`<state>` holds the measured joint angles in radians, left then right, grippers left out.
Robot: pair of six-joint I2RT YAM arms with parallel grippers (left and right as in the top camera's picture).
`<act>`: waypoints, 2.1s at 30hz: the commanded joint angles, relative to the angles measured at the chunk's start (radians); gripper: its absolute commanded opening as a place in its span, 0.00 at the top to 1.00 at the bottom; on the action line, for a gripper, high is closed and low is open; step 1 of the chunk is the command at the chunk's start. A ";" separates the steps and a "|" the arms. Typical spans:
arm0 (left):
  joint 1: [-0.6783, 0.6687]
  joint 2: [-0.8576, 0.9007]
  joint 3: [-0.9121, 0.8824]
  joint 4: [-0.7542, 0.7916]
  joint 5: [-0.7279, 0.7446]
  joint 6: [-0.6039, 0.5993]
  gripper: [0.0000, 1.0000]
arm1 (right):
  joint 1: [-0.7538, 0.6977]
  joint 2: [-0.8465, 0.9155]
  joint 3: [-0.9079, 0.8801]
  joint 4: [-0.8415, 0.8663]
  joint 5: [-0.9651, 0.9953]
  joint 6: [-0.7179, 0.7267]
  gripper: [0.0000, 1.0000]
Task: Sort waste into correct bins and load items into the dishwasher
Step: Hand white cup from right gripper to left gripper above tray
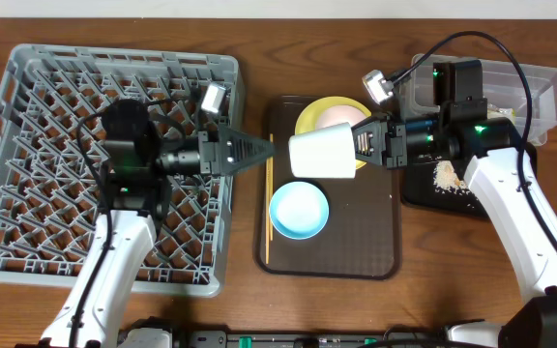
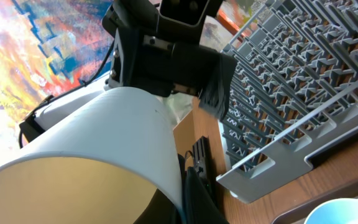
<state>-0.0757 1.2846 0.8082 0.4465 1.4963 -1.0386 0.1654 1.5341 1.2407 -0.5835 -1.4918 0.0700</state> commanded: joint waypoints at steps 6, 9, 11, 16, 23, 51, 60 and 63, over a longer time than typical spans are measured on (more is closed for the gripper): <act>-0.118 -0.005 0.009 0.131 0.009 -0.104 0.12 | 0.029 0.002 0.005 0.005 0.002 -0.016 0.99; -0.145 -0.005 0.009 0.249 -0.015 -0.188 0.12 | 0.035 0.002 0.005 0.005 0.002 -0.016 0.99; -0.153 -0.005 0.009 0.327 -0.031 -0.241 0.12 | 0.034 0.002 0.005 0.005 0.002 -0.016 0.99; -0.157 -0.005 0.009 0.410 -0.038 -0.314 0.12 | 0.037 0.002 0.005 0.005 0.002 -0.016 0.99; -0.157 -0.005 0.008 0.409 -0.039 -0.314 0.12 | 0.037 0.002 0.005 0.005 0.003 -0.016 0.99; -0.157 -0.004 0.006 0.408 -0.106 -0.301 0.18 | 0.039 0.002 0.005 0.035 -0.003 -0.015 0.99; -0.157 -0.003 -0.001 0.408 -0.106 -0.290 0.18 | 0.068 0.002 0.005 0.138 -0.005 0.063 0.99; -0.157 -0.003 -0.001 0.408 -0.106 -0.290 0.18 | 0.078 0.002 0.005 0.193 -0.005 0.106 0.99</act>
<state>-0.2302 1.2869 0.8059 0.8452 1.3846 -1.3529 0.2287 1.5345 1.2415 -0.4110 -1.4899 0.1242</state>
